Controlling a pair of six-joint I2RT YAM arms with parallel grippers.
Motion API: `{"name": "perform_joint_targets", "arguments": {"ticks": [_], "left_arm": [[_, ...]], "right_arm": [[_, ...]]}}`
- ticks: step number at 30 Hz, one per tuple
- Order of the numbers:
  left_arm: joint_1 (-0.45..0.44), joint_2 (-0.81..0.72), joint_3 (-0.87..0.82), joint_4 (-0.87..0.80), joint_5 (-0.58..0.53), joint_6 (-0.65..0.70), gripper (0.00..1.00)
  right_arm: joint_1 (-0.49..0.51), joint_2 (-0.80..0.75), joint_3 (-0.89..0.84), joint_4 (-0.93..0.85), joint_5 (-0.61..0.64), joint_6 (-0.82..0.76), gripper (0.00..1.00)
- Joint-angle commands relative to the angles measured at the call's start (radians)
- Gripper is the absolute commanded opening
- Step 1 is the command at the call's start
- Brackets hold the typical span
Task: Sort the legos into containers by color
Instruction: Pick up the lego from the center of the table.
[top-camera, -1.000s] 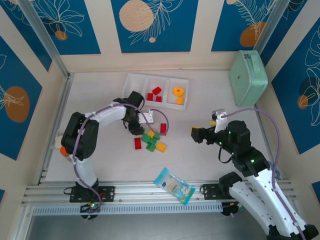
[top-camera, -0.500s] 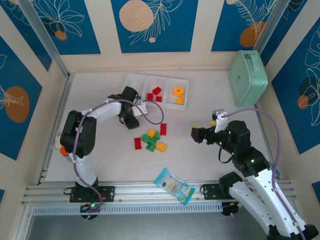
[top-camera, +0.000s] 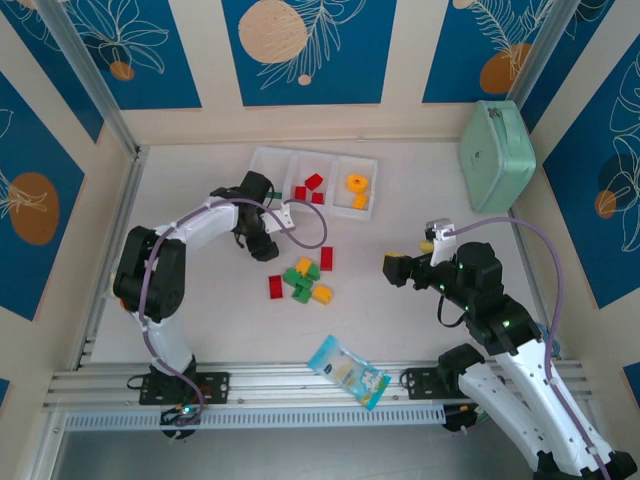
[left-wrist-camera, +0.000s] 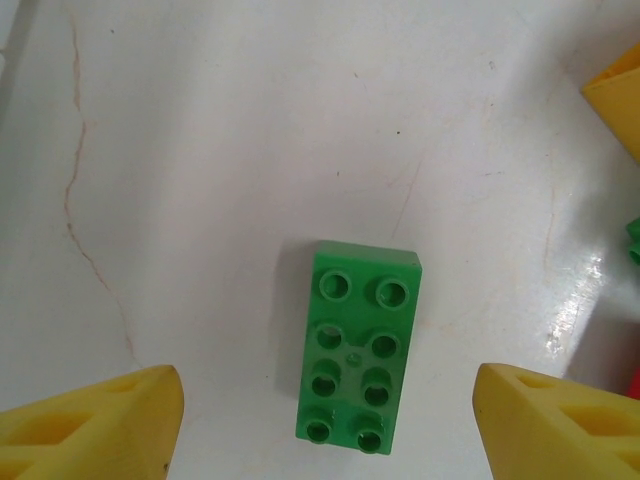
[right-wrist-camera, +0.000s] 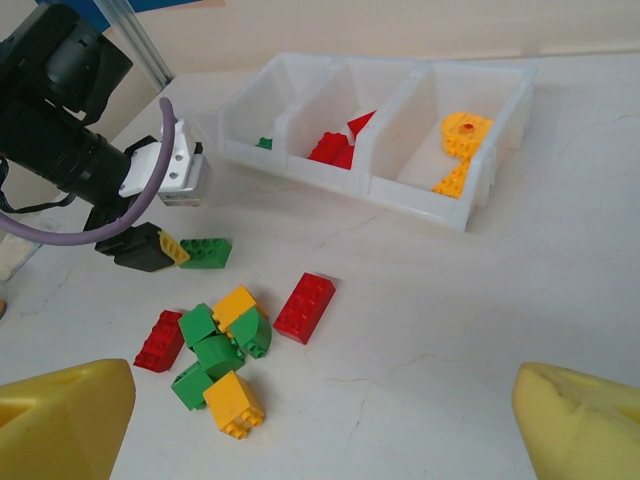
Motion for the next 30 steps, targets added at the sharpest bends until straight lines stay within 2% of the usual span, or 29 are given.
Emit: {"name": "perform_joint_targets", "arguments": {"ticks": [1, 13, 15, 18, 22, 30], "left_arm": [[0.008, 0.032, -0.003, -0.035, 0.011, 0.027, 0.76], [0.008, 0.125, 0.048, 0.001, -0.011, 0.008, 0.78], [0.008, 0.154, 0.071, -0.023, -0.022, 0.006, 0.74], [0.007, 0.176, 0.086, -0.057, 0.019, 0.005, 0.66], [0.008, 0.198, 0.1, -0.085, 0.037, -0.003, 0.51], [0.008, 0.206, 0.082, -0.061, 0.065, -0.059, 0.48]], "right_arm": [[-0.006, -0.01, -0.007, -0.012, -0.015, 0.012, 0.97], [-0.008, -0.01, -0.008, -0.011, -0.012, 0.012, 0.98], [-0.008, -0.009, -0.008, -0.014, -0.012, 0.012, 0.98], [-0.01, -0.009, -0.008, -0.015, -0.007, 0.016, 0.98], [-0.015, -0.009, -0.009, -0.011, -0.007, 0.018, 0.98], [-0.038, -0.008, -0.011, -0.008, -0.008, 0.033, 1.0]]}}
